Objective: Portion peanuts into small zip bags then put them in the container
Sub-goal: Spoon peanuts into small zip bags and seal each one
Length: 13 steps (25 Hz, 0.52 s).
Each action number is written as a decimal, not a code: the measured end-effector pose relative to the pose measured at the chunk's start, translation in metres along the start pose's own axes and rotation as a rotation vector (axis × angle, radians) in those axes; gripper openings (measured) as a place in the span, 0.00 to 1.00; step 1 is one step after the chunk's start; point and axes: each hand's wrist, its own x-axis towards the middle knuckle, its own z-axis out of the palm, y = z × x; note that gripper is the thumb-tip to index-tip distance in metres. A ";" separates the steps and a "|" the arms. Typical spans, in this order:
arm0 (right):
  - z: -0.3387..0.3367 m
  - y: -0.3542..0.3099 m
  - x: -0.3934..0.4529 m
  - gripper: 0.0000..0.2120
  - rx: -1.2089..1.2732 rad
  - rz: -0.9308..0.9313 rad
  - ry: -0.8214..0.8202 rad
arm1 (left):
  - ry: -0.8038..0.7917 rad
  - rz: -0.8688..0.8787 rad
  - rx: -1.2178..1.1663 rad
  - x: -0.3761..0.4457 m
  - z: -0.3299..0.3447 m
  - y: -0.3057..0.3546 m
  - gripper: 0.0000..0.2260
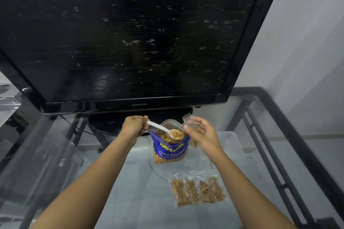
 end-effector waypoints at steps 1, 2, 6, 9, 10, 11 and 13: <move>-0.002 -0.002 0.002 0.20 -0.079 -0.028 0.003 | 0.007 0.000 -0.002 0.002 -0.004 -0.001 0.07; -0.004 -0.004 0.003 0.20 -0.167 -0.053 -0.004 | 0.017 0.001 -0.003 0.003 -0.008 -0.001 0.07; -0.007 -0.006 0.008 0.25 -0.551 -0.154 -0.035 | 0.049 0.007 -0.029 0.005 -0.023 0.008 0.07; -0.001 -0.008 0.009 0.27 -0.747 -0.220 -0.039 | 0.071 0.050 -0.065 0.004 -0.029 0.030 0.07; 0.002 -0.009 0.008 0.27 -0.759 -0.229 -0.041 | 0.071 0.076 -0.076 0.002 -0.030 0.037 0.07; 0.005 -0.010 0.007 0.26 -0.751 -0.237 -0.043 | 0.067 0.105 -0.071 0.000 -0.030 0.044 0.07; 0.011 -0.011 0.005 0.26 -0.681 -0.246 -0.040 | 0.039 0.183 -0.012 -0.010 -0.024 0.057 0.07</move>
